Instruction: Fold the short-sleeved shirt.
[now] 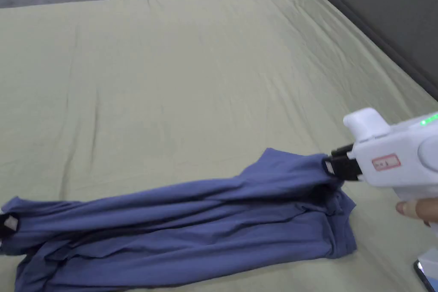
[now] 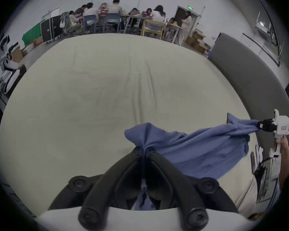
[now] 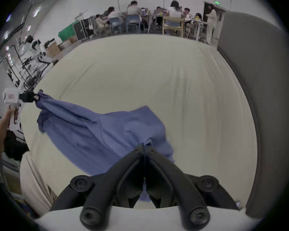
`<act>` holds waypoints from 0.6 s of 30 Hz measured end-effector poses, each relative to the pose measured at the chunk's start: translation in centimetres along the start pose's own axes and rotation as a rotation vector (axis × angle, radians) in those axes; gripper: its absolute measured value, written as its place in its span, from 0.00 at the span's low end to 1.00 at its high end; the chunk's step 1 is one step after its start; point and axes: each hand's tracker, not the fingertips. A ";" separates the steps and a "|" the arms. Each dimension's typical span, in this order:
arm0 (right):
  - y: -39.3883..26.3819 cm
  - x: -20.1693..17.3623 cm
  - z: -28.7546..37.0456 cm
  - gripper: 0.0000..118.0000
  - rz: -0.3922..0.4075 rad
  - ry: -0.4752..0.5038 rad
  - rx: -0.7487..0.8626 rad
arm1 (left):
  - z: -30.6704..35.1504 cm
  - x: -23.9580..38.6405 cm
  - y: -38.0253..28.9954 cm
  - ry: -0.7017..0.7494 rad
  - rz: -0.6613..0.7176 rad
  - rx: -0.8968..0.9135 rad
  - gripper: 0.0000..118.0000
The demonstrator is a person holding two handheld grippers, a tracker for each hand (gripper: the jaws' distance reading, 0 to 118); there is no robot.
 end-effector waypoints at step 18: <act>-8.2 2.2 -7.8 0.08 -0.143 -0.063 -0.179 | -4.5 -1.4 -5.6 0.032 0.121 -0.132 0.04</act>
